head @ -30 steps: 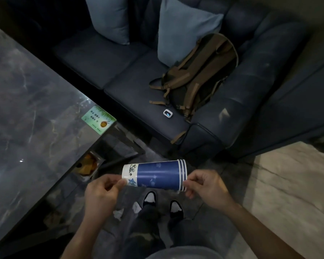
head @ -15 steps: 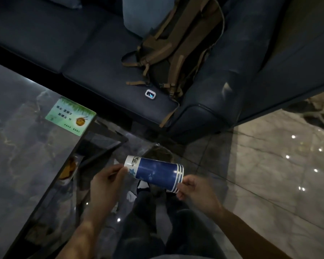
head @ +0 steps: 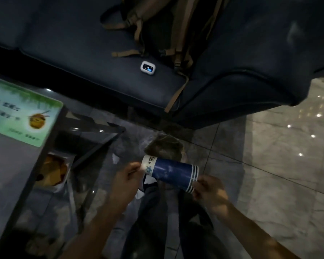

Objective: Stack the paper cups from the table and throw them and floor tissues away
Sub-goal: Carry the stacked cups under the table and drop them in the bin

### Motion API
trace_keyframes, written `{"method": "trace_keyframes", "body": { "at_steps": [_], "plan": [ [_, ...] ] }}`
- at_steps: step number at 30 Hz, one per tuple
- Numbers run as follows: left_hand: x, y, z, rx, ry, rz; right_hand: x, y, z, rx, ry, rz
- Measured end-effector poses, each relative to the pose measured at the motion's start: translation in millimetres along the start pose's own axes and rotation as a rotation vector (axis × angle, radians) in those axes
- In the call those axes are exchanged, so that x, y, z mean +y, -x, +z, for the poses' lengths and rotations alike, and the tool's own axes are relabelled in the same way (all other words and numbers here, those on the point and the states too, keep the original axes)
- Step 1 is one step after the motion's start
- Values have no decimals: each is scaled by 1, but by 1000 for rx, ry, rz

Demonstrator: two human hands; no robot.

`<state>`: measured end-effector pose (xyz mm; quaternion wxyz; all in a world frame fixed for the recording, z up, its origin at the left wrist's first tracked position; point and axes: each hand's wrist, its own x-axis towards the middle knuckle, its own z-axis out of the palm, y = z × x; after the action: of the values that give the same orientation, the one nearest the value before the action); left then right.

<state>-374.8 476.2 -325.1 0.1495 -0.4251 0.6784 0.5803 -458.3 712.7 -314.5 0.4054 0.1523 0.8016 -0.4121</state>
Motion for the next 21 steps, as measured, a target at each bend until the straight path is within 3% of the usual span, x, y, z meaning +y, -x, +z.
{"method": "trace_keyframes", "body": {
  "at_steps": [5,11,21],
  "plan": [
    [-51,-61,35,-55,-4,-63,30,-55,13,-4,70,12],
    [-104,-133,62,-200,-127,-16,78,-135,40,3,23,97],
    [-142,-203,105,-133,-162,-89,106,-205,70,20,-61,183]
  ]
}}
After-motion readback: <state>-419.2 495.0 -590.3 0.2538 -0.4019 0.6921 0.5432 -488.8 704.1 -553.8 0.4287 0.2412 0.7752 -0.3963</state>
